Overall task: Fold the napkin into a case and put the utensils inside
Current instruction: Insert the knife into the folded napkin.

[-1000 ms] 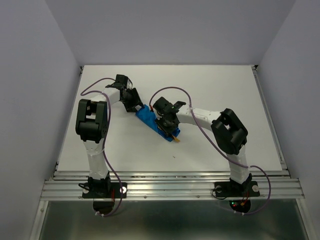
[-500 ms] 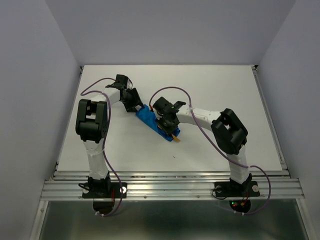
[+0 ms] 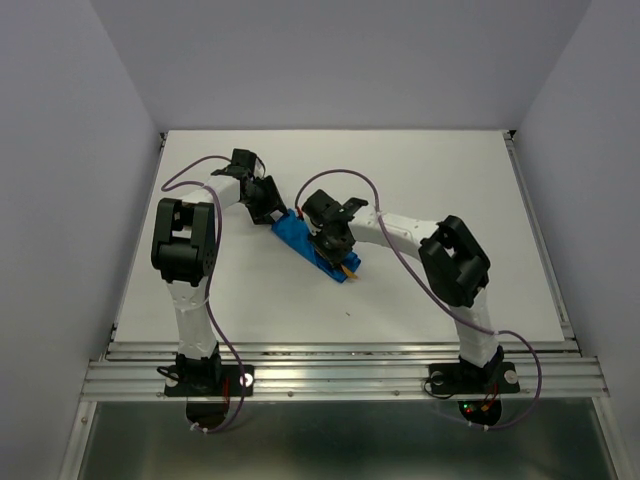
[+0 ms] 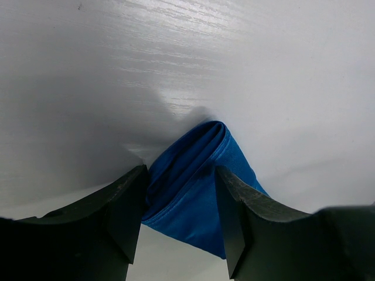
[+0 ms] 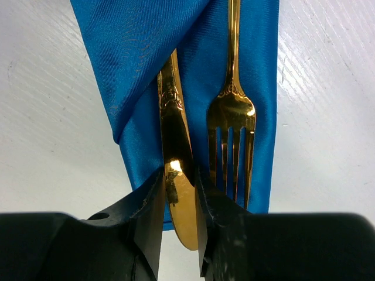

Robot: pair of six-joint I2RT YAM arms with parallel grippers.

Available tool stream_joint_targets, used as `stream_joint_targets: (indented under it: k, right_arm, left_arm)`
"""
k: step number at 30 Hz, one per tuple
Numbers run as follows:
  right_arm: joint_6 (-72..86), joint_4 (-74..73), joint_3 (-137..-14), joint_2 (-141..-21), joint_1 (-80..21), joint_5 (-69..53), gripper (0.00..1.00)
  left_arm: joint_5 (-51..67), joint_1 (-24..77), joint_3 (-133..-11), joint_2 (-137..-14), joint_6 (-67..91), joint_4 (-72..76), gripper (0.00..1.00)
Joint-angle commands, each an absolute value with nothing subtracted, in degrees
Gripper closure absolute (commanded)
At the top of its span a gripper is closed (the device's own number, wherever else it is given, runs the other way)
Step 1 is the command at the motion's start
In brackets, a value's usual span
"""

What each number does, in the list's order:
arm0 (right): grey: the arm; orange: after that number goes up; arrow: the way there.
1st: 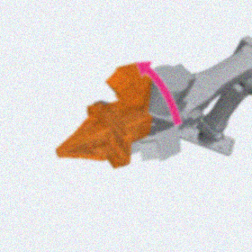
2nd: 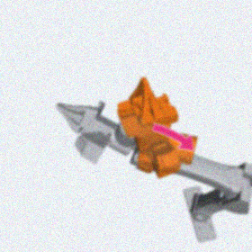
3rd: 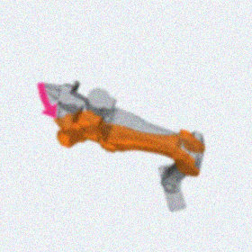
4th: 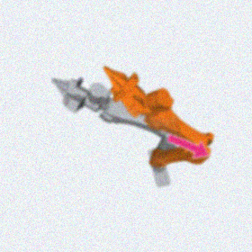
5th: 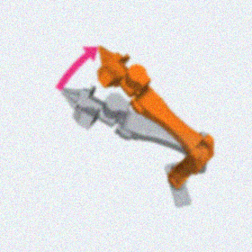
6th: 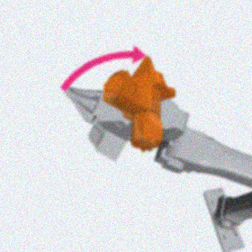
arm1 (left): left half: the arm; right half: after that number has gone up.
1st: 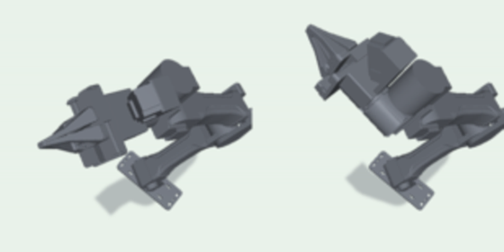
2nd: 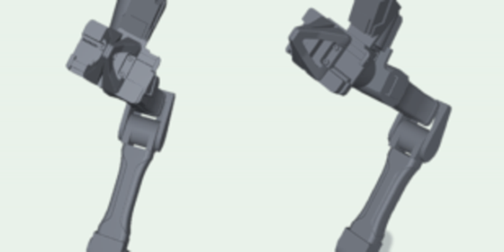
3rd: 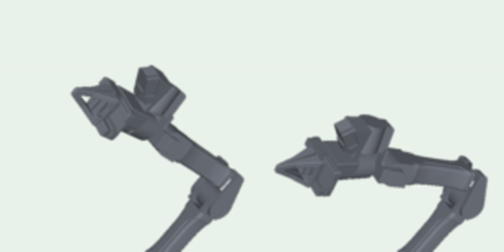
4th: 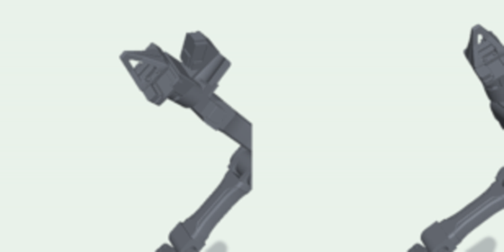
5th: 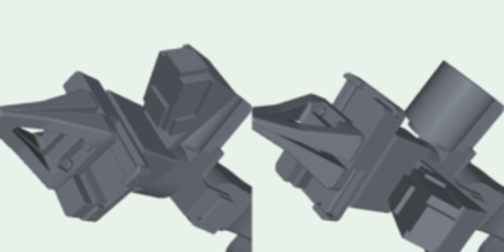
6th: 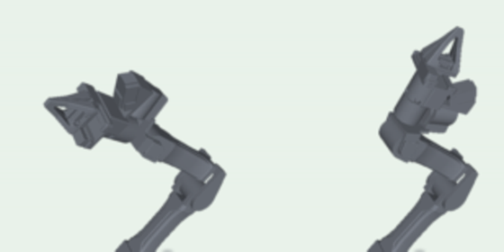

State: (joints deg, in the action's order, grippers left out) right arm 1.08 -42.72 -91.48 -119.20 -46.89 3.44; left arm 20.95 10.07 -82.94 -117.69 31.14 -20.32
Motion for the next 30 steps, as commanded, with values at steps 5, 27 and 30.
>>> stream_joint_targets:
  k: [5, 27, 30]
  right_arm:
    - [0.70, -44.21, -97.64, -121.46, -47.64, 3.96, 0.82]
    - [0.70, -45.70, -104.94, -126.03, -48.16, 3.78, 0.80]
    - [0.70, -45.53, -105.03, -126.12, -48.16, 3.87, 0.78]
  left_arm:
    - [21.00, 10.81, -82.97, -117.16, 30.59, -21.71, 0.39]
    - [21.01, 10.99, -82.71, -117.42, 30.50, -21.45, 0.39]
    - [21.01, 10.99, -82.44, -117.42, 30.50, -21.45, 0.39]
